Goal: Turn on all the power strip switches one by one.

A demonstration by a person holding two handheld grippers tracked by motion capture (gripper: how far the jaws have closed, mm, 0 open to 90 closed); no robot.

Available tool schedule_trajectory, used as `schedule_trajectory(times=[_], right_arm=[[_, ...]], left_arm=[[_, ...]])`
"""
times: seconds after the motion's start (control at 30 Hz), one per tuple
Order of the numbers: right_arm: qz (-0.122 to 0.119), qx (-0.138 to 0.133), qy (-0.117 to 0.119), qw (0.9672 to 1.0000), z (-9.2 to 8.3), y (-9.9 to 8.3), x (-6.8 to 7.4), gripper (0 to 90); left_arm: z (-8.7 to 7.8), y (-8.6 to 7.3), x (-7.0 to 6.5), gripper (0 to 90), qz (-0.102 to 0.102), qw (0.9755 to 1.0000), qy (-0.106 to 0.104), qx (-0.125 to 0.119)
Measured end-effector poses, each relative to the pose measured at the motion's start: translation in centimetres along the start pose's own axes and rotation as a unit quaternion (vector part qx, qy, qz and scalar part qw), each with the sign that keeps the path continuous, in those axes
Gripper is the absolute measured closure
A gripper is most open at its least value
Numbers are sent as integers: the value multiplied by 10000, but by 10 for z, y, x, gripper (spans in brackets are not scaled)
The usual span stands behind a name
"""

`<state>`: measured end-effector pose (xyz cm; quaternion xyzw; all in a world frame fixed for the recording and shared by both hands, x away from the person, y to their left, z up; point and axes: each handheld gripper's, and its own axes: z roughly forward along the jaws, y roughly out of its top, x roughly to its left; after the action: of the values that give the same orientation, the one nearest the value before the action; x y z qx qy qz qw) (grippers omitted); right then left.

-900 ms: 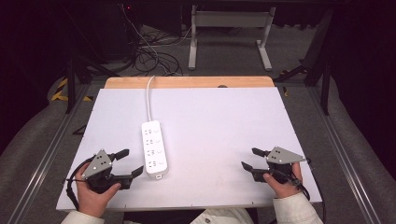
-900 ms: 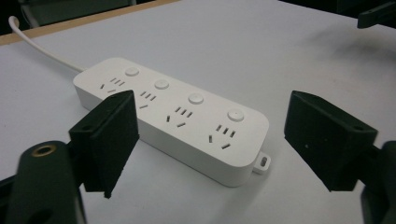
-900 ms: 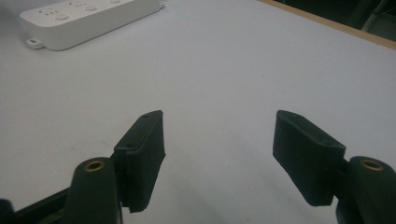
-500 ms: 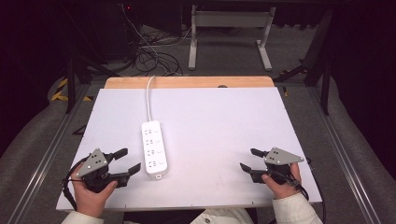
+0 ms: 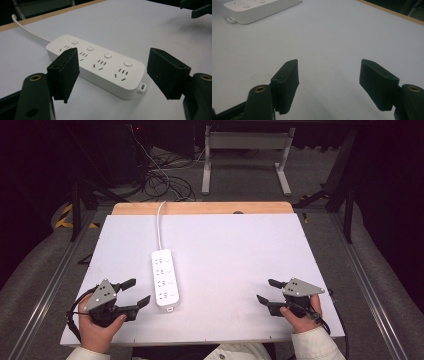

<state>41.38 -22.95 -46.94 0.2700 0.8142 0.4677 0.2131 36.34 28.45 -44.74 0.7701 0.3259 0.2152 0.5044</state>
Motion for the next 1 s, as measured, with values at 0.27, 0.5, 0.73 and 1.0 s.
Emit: schedule_trajectory(times=[0.27, 0.5, 0.73, 1.0], right_arm=[[27, -11, -10, 10000, 0, 0, 1, 321], [36, -25, 19, 10000, 1, 1, 2, 318], [49, 0, 50, 10000, 2, 1, 3, 313], [55, -23, 88, 9999, 3, 1, 3, 305]], left_arm=[[-1, 5, 1, 431, -195, 9997, -120, 85], [4, 18, -2, 503, -102, 9996, -209, 161], [13, 28, -4, 521, -22, 9992, -343, 214], [25, 37, -6, 526, 7, 9988, -406, 284]])
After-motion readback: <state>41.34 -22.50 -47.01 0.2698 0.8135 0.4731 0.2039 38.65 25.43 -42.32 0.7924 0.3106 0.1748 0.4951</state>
